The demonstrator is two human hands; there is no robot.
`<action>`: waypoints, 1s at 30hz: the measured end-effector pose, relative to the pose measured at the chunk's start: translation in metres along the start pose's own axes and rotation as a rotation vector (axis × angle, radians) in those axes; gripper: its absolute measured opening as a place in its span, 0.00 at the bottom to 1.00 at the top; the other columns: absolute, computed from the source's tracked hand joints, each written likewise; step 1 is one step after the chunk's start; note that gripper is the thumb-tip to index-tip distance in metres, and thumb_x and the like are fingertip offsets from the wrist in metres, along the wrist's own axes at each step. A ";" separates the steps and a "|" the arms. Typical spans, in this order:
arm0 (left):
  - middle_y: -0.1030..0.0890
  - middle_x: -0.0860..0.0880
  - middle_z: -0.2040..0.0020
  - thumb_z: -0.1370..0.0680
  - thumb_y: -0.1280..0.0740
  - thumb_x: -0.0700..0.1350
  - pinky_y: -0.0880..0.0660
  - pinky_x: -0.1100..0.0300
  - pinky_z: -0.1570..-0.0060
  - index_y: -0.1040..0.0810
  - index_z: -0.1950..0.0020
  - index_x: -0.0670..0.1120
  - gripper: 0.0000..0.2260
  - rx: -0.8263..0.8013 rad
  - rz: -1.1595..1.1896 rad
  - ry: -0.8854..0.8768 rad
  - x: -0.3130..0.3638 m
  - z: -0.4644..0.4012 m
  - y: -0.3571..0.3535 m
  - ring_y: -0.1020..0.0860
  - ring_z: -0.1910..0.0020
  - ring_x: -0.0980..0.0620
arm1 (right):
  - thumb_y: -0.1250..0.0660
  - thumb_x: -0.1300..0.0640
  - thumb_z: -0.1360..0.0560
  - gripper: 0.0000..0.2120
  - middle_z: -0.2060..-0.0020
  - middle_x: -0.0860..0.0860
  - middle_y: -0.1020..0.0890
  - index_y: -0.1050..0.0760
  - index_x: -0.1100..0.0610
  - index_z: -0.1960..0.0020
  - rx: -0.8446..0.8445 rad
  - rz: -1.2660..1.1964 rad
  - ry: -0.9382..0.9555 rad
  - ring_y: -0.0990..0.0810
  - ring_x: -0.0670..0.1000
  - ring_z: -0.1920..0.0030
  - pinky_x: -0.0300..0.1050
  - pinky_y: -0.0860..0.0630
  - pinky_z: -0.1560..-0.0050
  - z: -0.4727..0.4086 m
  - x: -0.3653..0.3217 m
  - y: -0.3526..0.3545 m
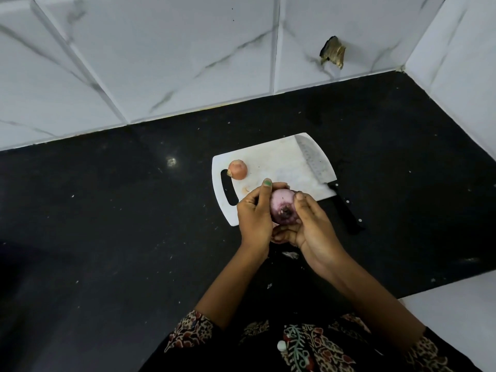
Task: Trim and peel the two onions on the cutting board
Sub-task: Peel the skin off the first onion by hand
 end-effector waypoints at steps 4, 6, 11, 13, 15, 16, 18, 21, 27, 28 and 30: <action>0.17 0.44 0.44 0.19 0.38 0.43 0.21 0.55 0.46 0.19 0.44 0.43 0.10 -0.209 0.049 0.038 -0.002 0.003 -0.008 0.19 0.44 0.48 | 0.46 0.50 0.19 0.16 0.56 0.61 0.21 0.29 0.61 0.40 -0.008 -0.077 0.012 0.20 0.54 0.63 0.46 0.21 0.62 0.000 -0.007 0.000; 0.18 0.46 0.43 0.21 0.36 0.41 0.22 0.61 0.48 0.20 0.43 0.45 0.09 -0.236 0.034 0.051 -0.003 0.005 -0.010 0.20 0.42 0.50 | 0.46 0.50 0.19 0.16 0.56 0.60 0.21 0.29 0.61 0.40 -0.002 -0.061 0.015 0.20 0.55 0.62 0.49 0.22 0.60 0.000 -0.009 0.001; 0.19 0.49 0.41 0.23 0.34 0.37 0.24 0.59 0.42 0.22 0.39 0.47 0.14 -0.384 0.036 0.092 -0.003 0.004 -0.009 0.21 0.40 0.52 | 0.46 0.50 0.19 0.15 0.59 0.60 0.21 0.29 0.60 0.42 0.035 -0.071 -0.004 0.21 0.55 0.66 0.48 0.23 0.64 0.000 -0.006 0.006; 0.19 0.50 0.40 0.24 0.32 0.34 0.24 0.58 0.40 0.24 0.36 0.47 0.18 -0.442 0.007 0.099 -0.004 0.006 -0.010 0.22 0.39 0.52 | 0.46 0.50 0.19 0.16 0.57 0.61 0.20 0.29 0.60 0.41 0.048 -0.090 -0.013 0.20 0.56 0.64 0.49 0.22 0.63 -0.001 -0.005 0.007; 0.21 0.50 0.37 0.27 0.30 0.31 0.26 0.56 0.38 0.27 0.32 0.47 0.25 -0.489 -0.052 0.089 -0.006 0.009 -0.011 0.23 0.38 0.52 | 0.46 0.49 0.19 0.16 0.57 0.60 0.20 0.29 0.60 0.41 0.067 -0.110 -0.024 0.19 0.55 0.63 0.49 0.21 0.64 -0.002 -0.004 0.009; 0.22 0.50 0.36 0.28 0.30 0.30 0.26 0.55 0.37 0.29 0.31 0.47 0.28 -0.507 -0.076 0.089 -0.007 0.010 -0.011 0.23 0.37 0.52 | 0.46 0.49 0.19 0.16 0.56 0.59 0.20 0.28 0.59 0.42 0.076 -0.114 -0.029 0.19 0.55 0.61 0.49 0.20 0.65 -0.002 -0.004 0.009; 0.24 0.49 0.34 0.29 0.29 0.29 0.27 0.53 0.36 0.31 0.29 0.48 0.31 -0.547 -0.109 0.098 -0.009 0.011 -0.010 0.24 0.36 0.51 | 0.46 0.48 0.19 0.16 0.53 0.60 0.20 0.28 0.58 0.42 0.076 -0.112 -0.041 0.18 0.57 0.59 0.51 0.20 0.63 -0.002 -0.004 0.011; 0.26 0.49 0.32 0.28 0.28 0.34 0.29 0.50 0.33 0.32 0.27 0.50 0.31 -0.598 -0.134 0.126 -0.008 0.009 -0.009 0.26 0.34 0.51 | 0.47 0.48 0.18 0.16 0.54 0.60 0.19 0.29 0.57 0.39 0.058 -0.073 -0.064 0.18 0.57 0.59 0.52 0.20 0.61 -0.001 -0.003 0.013; 0.24 0.51 0.33 0.24 0.33 0.34 0.29 0.46 0.34 0.31 0.28 0.51 0.26 -0.562 -0.086 0.173 -0.007 0.006 -0.004 0.26 0.34 0.50 | 0.41 0.50 0.20 0.11 0.61 0.55 0.19 0.28 0.55 0.44 -0.047 0.109 -0.084 0.19 0.51 0.68 0.41 0.25 0.72 -0.002 -0.010 0.010; 0.24 0.51 0.33 0.24 0.33 0.33 0.28 0.46 0.35 0.31 0.28 0.51 0.27 -0.567 -0.090 0.175 -0.007 0.005 -0.003 0.25 0.34 0.49 | 0.38 0.52 0.22 0.10 0.61 0.55 0.19 0.27 0.56 0.44 -0.060 0.122 -0.091 0.18 0.50 0.68 0.41 0.25 0.72 -0.002 -0.011 0.010; 0.25 0.50 0.32 0.25 0.33 0.32 0.26 0.46 0.37 0.31 0.28 0.51 0.28 -0.586 -0.119 0.161 -0.006 0.004 -0.001 0.25 0.35 0.48 | 0.34 0.56 0.24 0.09 0.58 0.56 0.19 0.24 0.57 0.45 -0.060 0.148 -0.079 0.18 0.48 0.67 0.39 0.24 0.71 -0.003 -0.013 0.012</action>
Point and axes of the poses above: each hand's wrist, its own z-axis away from the middle knuckle, its own y-axis out of the back of the hand, x = y × z, the point moved 7 cm from there along -z, towards the middle knuckle
